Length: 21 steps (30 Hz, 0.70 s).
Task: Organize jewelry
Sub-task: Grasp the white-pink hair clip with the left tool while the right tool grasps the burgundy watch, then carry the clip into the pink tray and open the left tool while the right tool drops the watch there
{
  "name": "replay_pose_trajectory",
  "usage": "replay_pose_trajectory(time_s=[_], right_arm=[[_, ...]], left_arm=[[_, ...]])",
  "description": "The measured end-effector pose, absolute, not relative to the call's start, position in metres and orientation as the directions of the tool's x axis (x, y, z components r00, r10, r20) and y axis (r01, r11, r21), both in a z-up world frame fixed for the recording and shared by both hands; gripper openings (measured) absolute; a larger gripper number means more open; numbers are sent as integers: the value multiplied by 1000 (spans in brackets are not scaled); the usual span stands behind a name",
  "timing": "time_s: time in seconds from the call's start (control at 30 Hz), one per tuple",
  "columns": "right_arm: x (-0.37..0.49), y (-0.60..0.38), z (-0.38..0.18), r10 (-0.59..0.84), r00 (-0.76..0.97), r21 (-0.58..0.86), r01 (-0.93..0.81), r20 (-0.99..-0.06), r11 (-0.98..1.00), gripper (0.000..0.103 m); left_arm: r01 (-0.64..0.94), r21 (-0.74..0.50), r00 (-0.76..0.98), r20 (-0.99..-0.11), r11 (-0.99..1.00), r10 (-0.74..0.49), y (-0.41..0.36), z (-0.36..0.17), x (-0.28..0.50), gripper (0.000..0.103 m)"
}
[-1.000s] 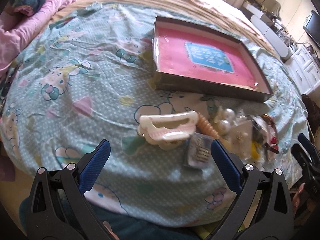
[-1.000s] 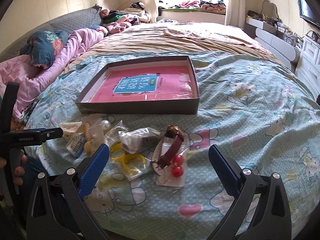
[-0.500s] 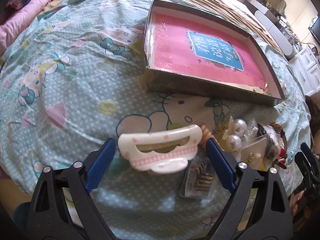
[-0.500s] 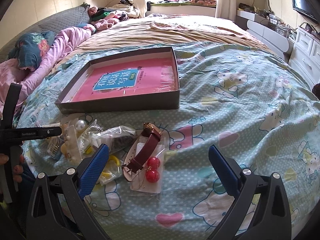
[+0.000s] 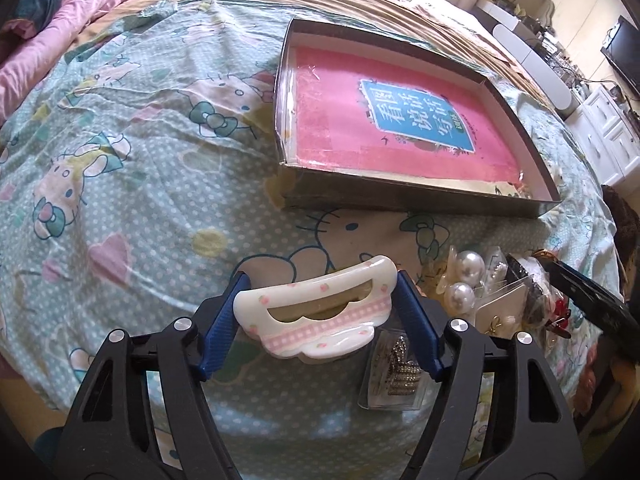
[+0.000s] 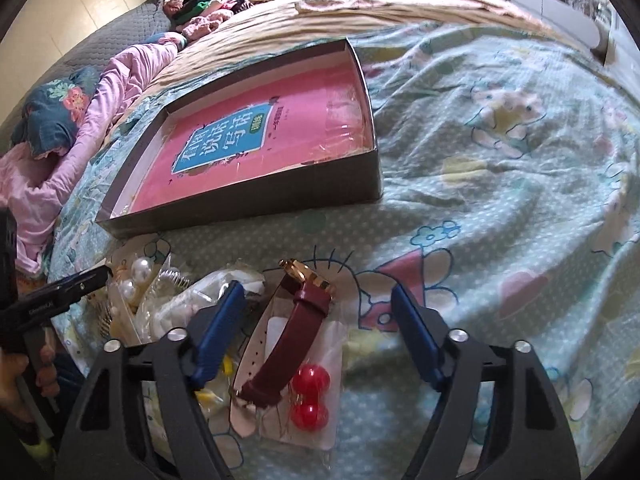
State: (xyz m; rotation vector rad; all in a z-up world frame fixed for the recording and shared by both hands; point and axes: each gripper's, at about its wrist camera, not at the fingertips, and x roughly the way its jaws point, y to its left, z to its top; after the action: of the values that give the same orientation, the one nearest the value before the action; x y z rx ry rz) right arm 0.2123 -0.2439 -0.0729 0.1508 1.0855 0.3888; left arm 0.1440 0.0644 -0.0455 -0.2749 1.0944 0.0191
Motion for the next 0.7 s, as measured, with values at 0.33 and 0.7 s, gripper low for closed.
replay_pose_trajectory(time_s=[0.33, 0.7], right_arm=[[228, -240, -72, 418, 374, 308, -319, -828, 896, 24], [215, -264, -37, 466, 484, 324, -349, -741, 879, 18]], left_arm=[[-146, -228, 515, -849, 963, -123, 74, -27, 145, 65], [-151, -251, 549, -826, 956, -130, 80, -7, 149, 65]])
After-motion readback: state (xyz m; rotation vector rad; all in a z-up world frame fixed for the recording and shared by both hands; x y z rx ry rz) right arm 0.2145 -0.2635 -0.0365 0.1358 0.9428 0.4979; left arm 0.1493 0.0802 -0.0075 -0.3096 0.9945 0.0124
